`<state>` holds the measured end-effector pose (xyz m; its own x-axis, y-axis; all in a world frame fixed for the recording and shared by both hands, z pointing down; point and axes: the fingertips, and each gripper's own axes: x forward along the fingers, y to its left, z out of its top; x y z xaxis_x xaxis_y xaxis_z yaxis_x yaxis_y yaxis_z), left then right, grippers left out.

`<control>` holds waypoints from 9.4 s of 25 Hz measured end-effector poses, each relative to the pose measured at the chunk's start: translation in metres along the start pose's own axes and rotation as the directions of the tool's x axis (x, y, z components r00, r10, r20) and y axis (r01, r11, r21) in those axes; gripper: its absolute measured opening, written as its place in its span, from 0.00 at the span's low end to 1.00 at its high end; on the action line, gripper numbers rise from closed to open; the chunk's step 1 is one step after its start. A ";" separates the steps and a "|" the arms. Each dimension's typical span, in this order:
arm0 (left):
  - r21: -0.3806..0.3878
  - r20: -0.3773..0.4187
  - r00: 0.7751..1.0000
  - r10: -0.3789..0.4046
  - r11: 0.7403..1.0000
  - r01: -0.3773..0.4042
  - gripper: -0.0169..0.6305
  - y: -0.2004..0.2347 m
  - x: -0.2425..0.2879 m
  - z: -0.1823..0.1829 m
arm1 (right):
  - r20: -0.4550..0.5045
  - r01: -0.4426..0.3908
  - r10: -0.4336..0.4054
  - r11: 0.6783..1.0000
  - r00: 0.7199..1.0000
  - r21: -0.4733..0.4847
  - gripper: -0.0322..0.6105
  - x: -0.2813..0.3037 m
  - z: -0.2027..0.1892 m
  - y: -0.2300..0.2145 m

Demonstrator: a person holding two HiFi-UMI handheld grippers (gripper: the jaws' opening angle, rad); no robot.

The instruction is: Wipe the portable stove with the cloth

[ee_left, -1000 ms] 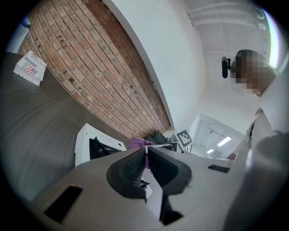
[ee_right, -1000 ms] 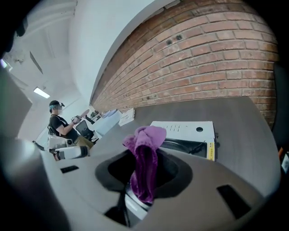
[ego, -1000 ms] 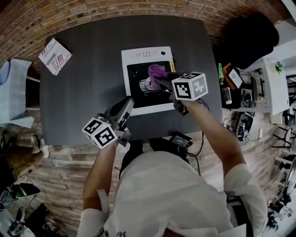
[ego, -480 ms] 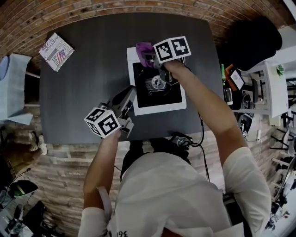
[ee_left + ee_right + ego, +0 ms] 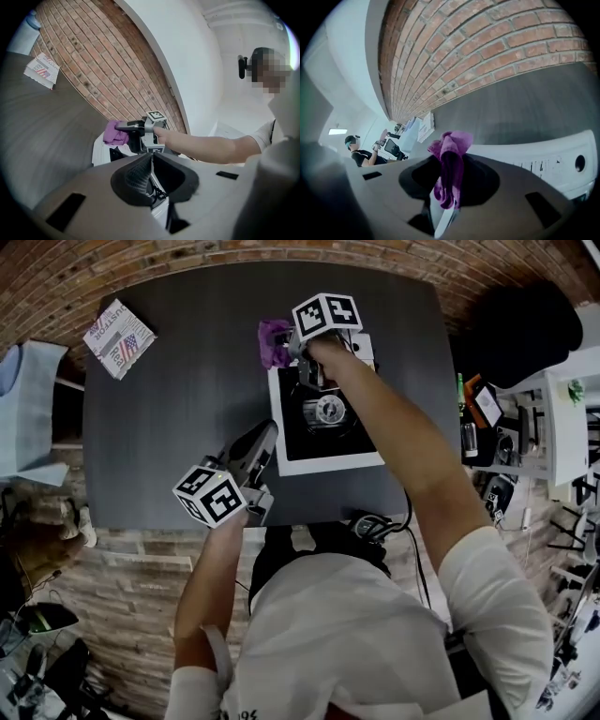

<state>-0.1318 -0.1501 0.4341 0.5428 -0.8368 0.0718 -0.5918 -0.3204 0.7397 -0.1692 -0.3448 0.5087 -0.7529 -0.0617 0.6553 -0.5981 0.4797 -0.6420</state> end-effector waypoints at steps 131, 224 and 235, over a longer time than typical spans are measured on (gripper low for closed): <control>0.028 -0.163 0.986 -0.020 0.999 0.025 0.05 -0.099 0.079 -0.105 | 0.094 0.339 -0.326 0.896 0.941 -0.288 0.23 -0.177 -0.066 -0.188; 0.087 -0.222 0.963 0.151 0.987 -0.135 0.05 -0.100 0.067 -0.166 | 0.217 0.403 -0.354 0.628 0.910 -0.666 0.23 -0.166 -0.085 -0.199; 0.085 -0.218 0.963 0.157 0.986 -0.141 0.05 -0.111 0.081 -0.174 | 0.195 0.329 -0.279 0.604 0.940 -0.726 0.23 -0.168 -0.130 -0.186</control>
<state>0.0814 -0.1046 0.4740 0.5601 -0.7595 0.3307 -0.7109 -0.2357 0.6626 0.1044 -0.3103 0.5697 -0.5949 -0.3619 0.7177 -0.4097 0.9047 0.1167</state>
